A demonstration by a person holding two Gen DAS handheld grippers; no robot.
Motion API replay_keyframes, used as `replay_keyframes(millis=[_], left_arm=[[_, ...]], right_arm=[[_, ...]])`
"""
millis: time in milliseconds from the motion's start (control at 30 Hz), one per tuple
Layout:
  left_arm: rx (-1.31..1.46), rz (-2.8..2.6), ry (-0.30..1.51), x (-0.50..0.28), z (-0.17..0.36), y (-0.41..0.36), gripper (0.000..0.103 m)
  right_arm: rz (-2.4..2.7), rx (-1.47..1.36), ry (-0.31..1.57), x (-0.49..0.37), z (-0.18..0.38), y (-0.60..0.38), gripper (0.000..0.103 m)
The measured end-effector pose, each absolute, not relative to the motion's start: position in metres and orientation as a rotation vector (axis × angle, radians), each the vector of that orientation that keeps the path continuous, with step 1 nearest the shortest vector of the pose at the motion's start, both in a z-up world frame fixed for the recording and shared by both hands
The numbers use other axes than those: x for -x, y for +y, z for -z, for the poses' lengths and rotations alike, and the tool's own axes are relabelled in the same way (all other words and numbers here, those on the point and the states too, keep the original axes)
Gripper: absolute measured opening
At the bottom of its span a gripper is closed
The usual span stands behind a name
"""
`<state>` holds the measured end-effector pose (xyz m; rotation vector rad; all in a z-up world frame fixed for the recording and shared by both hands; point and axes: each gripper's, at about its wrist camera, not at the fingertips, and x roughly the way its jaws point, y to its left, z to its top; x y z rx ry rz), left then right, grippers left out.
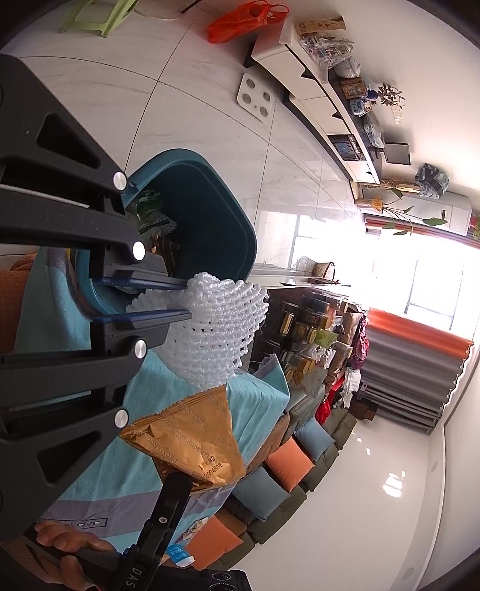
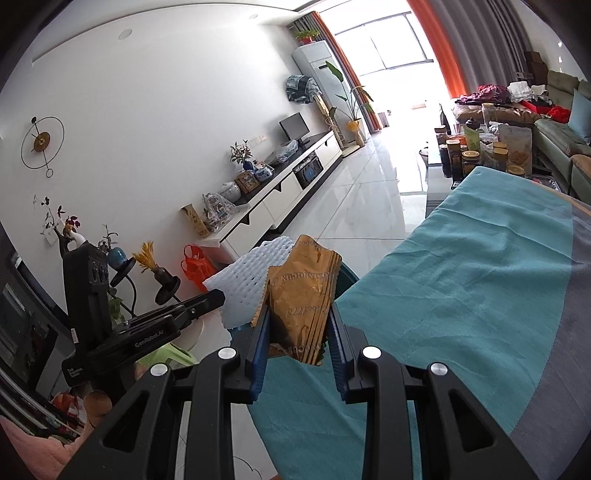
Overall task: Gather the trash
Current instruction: 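Carry the foam net and gold foil wrapper over the teal bin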
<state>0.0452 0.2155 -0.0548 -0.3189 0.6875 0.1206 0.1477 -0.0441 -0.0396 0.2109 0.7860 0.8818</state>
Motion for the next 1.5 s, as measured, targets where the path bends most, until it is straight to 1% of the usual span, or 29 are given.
replay_keyframes(millis=[1500], left_arm=[[0.33, -0.17, 0.711, -0.056, 0.071, 0.23, 0.011]], right_arm=[[-0.885, -0.151, 0.823, -0.16, 0.041, -0.006, 0.028]])
